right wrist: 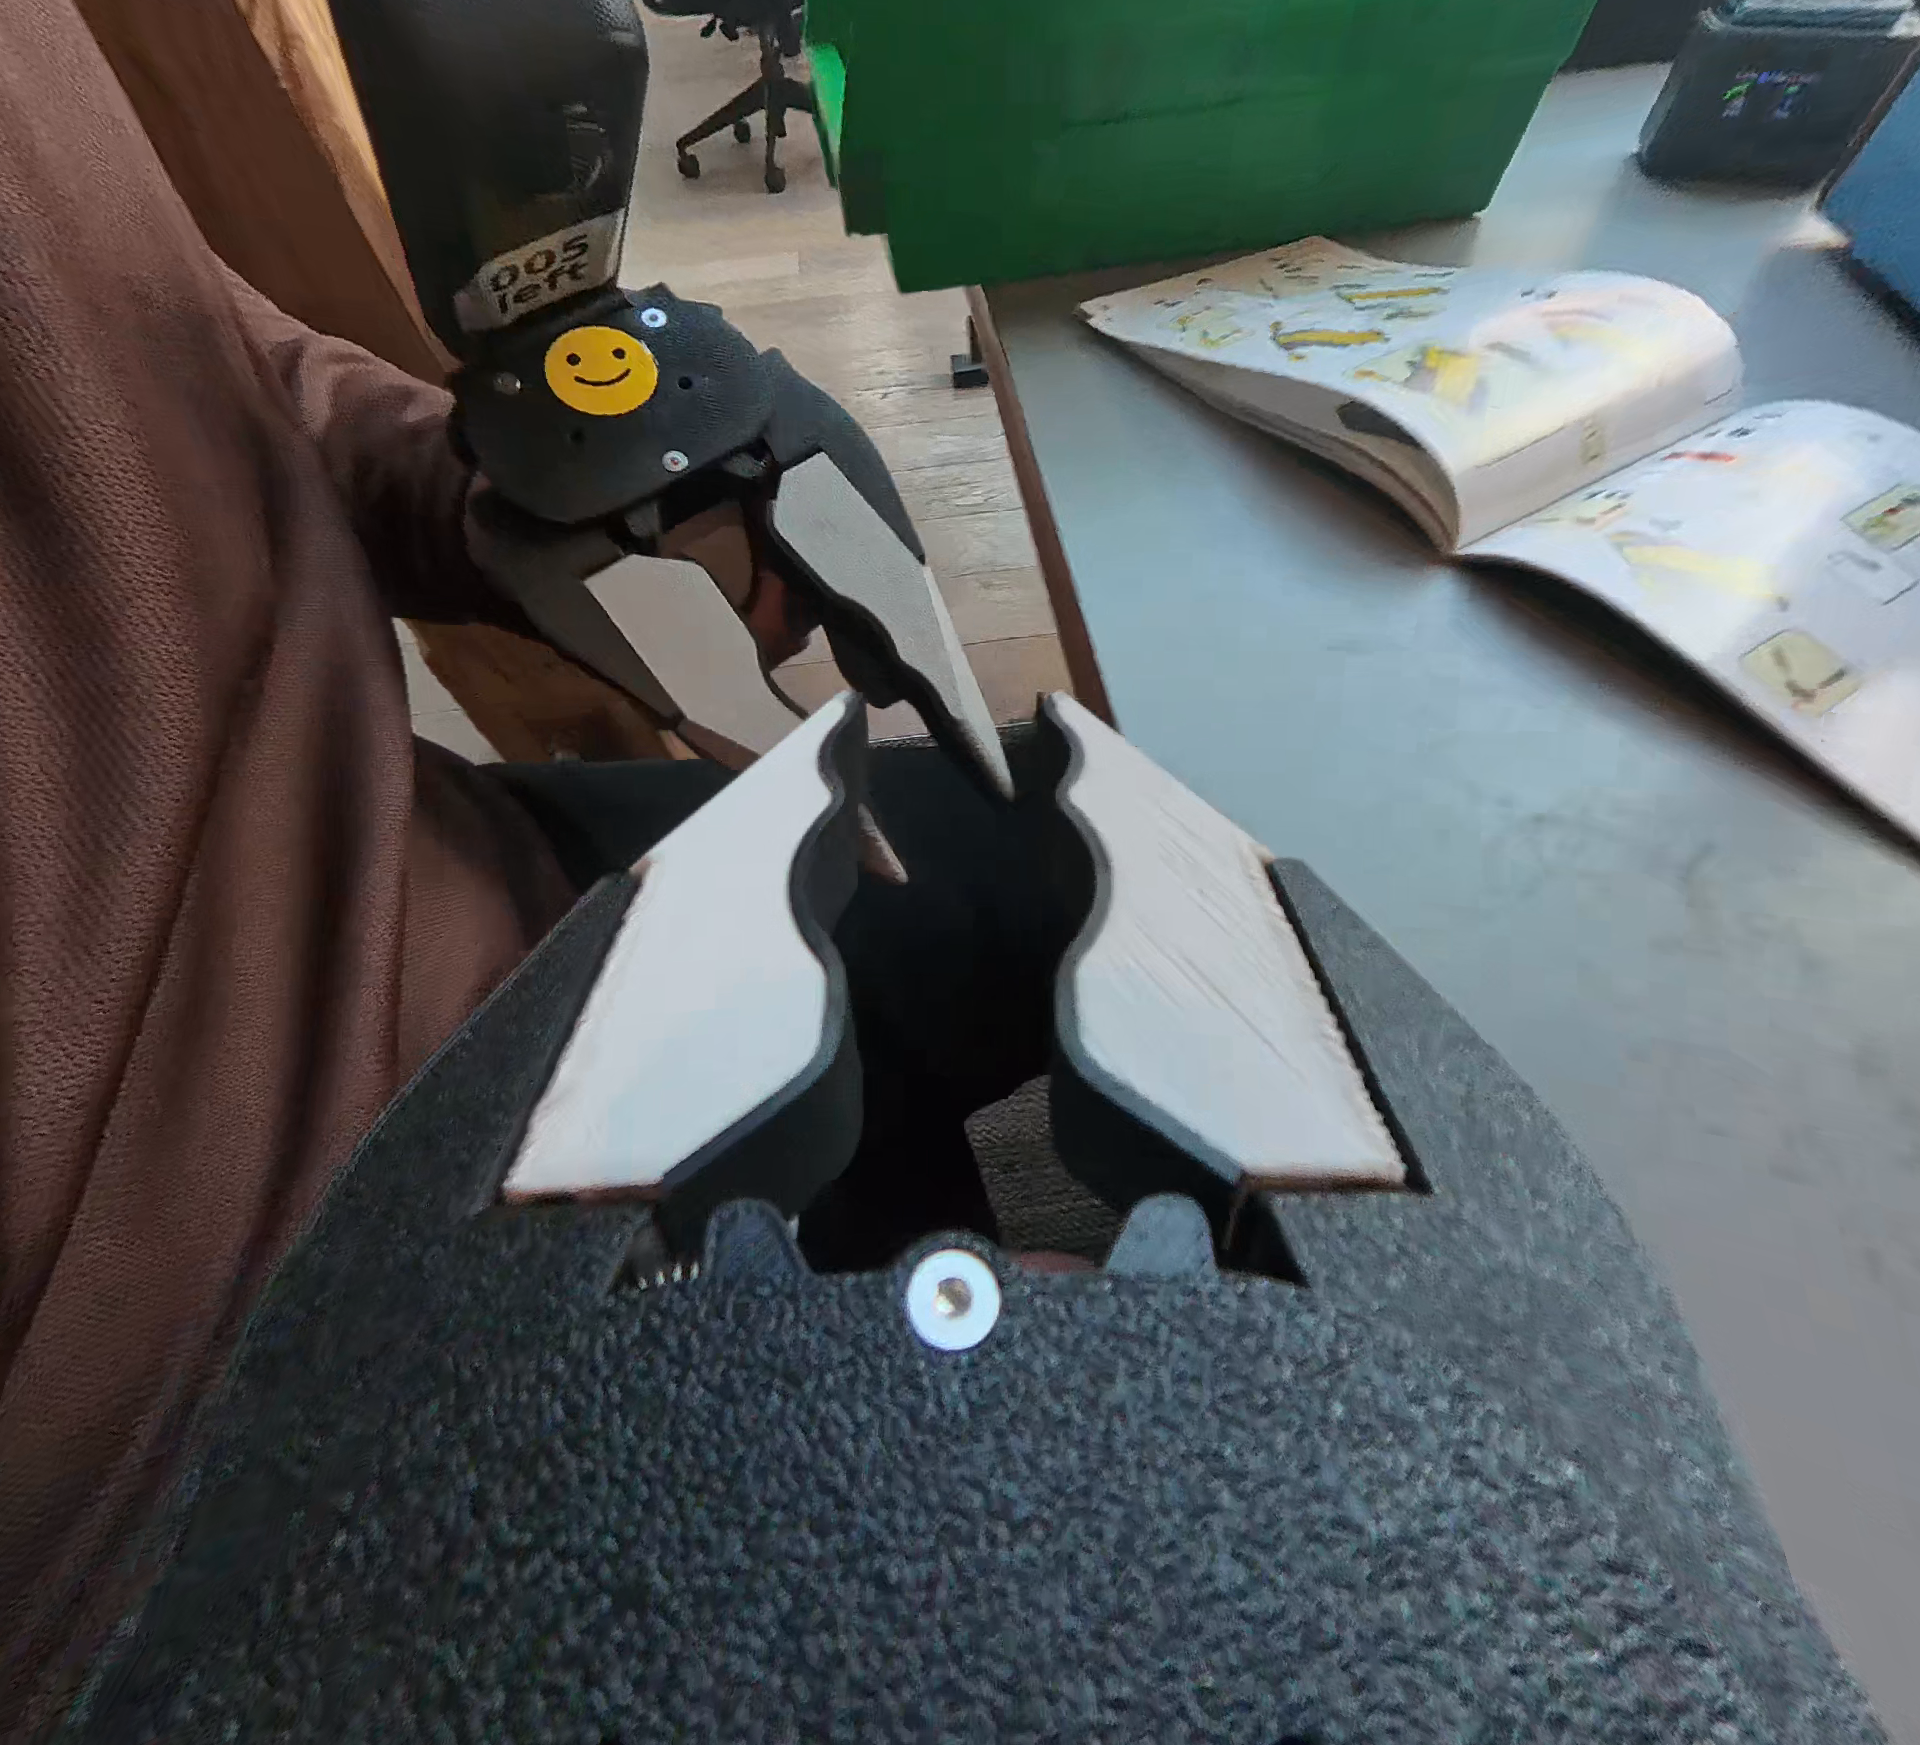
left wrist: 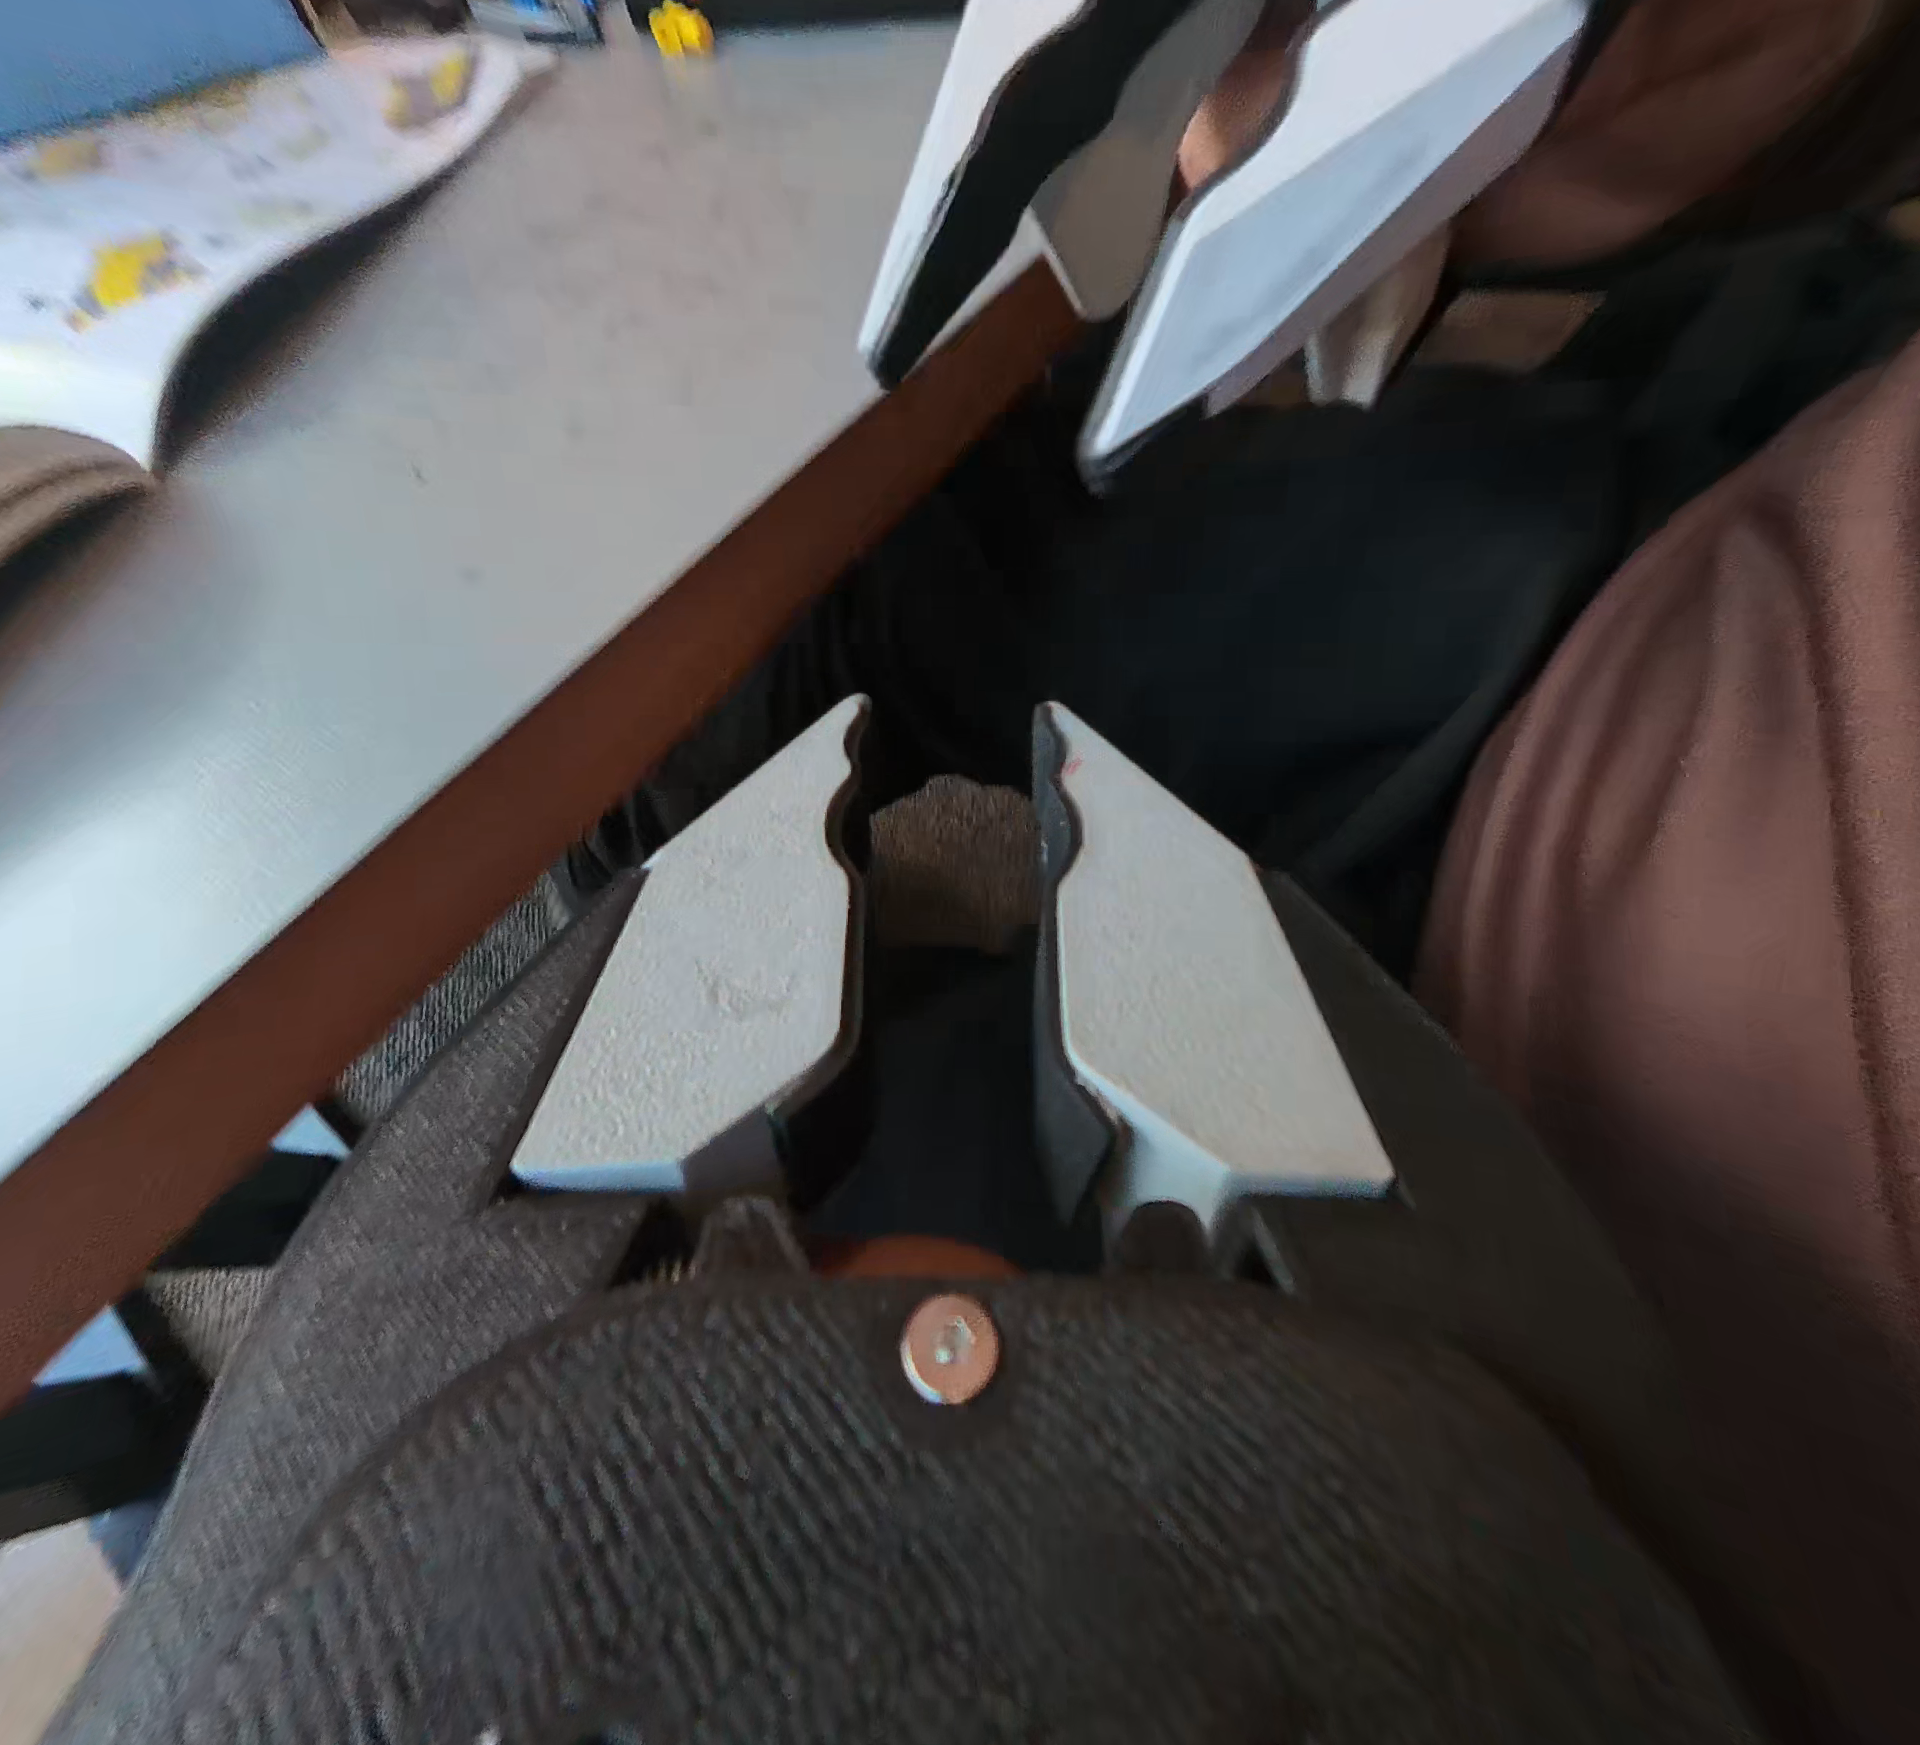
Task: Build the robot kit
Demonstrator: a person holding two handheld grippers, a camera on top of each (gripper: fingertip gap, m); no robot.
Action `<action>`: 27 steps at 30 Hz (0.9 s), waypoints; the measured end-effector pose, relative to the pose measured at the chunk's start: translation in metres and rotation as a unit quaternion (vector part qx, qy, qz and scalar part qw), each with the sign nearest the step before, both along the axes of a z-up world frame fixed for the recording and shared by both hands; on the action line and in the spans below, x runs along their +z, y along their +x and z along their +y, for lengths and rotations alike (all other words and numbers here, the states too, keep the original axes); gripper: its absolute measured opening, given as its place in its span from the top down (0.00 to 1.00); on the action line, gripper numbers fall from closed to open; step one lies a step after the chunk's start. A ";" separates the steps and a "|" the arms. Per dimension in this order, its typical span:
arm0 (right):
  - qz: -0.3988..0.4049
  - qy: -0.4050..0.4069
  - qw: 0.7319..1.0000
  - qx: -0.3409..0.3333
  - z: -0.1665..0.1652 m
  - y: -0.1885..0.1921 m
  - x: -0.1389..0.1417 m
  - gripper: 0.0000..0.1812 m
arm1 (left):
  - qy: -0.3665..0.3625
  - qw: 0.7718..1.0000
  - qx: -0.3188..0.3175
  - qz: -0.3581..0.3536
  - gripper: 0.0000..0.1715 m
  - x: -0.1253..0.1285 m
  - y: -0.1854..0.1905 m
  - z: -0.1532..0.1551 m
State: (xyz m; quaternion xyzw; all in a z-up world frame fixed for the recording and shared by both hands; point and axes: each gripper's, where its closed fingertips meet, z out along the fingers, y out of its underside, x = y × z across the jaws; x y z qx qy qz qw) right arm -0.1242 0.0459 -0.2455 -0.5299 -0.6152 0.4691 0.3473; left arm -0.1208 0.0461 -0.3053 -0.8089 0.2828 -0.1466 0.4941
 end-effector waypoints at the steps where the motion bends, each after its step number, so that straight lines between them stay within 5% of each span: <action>1: 0.008 0.014 1.000 -0.007 0.008 -0.002 0.008 0.84 | 0.010 1.000 0.000 -0.009 0.85 0.008 0.000 0.005; 3: 0.021 0.056 0.997 -0.040 0.035 -0.003 0.027 0.91 | 0.025 1.000 0.002 -0.019 0.85 0.020 -0.001 0.014; 6: -0.002 0.127 0.984 -0.128 0.094 0.011 0.052 0.87 | 0.047 0.998 0.000 -0.030 0.85 0.037 0.001 0.024; 9: -0.103 0.144 0.974 -0.144 0.130 0.044 0.042 0.85 | 0.070 0.997 -0.008 -0.032 0.85 0.048 0.006 0.033; 17: -0.198 0.153 0.939 -0.235 0.191 0.164 0.051 0.73 | 0.061 0.997 -0.020 -0.053 0.85 0.042 0.009 0.043; 19: -0.227 0.126 0.935 -0.243 0.202 0.187 0.047 0.64 | 0.058 0.995 -0.022 -0.075 0.84 0.044 0.008 0.044; 27: -0.355 0.078 0.915 -0.173 0.212 0.245 -0.016 0.66 | 0.072 0.995 0.001 -0.068 0.85 0.043 -0.007 0.051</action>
